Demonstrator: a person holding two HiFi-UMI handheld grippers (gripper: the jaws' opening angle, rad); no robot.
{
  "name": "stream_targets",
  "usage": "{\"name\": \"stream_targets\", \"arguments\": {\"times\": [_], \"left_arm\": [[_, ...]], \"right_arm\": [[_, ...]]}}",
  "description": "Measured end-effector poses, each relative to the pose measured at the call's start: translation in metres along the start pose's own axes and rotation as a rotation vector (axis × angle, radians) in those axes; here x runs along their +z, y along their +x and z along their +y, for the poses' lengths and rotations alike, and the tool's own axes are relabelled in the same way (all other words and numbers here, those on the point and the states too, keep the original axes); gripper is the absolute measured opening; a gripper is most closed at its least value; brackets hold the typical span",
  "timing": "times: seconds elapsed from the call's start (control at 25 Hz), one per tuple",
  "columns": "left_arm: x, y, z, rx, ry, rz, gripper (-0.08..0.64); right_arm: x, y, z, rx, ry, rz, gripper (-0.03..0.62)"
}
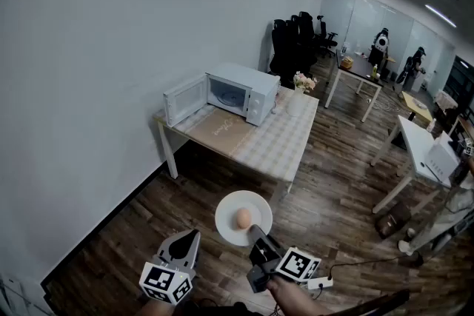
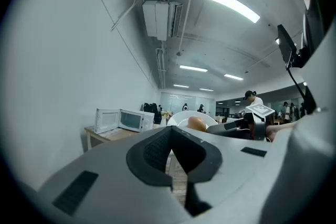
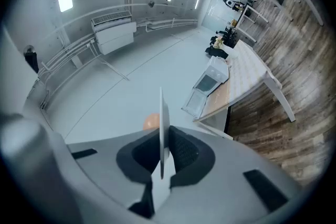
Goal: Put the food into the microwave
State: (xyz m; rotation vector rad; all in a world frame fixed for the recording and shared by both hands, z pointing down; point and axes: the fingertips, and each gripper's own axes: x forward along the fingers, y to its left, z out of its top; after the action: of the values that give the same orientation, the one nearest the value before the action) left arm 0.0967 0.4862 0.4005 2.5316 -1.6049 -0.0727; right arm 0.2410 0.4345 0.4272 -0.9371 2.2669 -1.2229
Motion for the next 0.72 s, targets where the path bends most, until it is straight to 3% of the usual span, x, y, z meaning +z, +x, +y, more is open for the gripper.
{"name": "stream_targets", "arguments": {"times": [0.44, 0.72], "left_arm": [[0.005, 0.022, 0.01, -0.003, 0.013, 0.0, 0.008], [0.001, 0.017, 0.014, 0.002, -0.008, 0.001, 0.008]], "right_arm": [[0.006, 0.019, -0.005, -0.005, -0.028, 0.02, 0.025], [0.015, 0.022, 0.004, -0.012, -0.13, -0.024, 0.025]]}}
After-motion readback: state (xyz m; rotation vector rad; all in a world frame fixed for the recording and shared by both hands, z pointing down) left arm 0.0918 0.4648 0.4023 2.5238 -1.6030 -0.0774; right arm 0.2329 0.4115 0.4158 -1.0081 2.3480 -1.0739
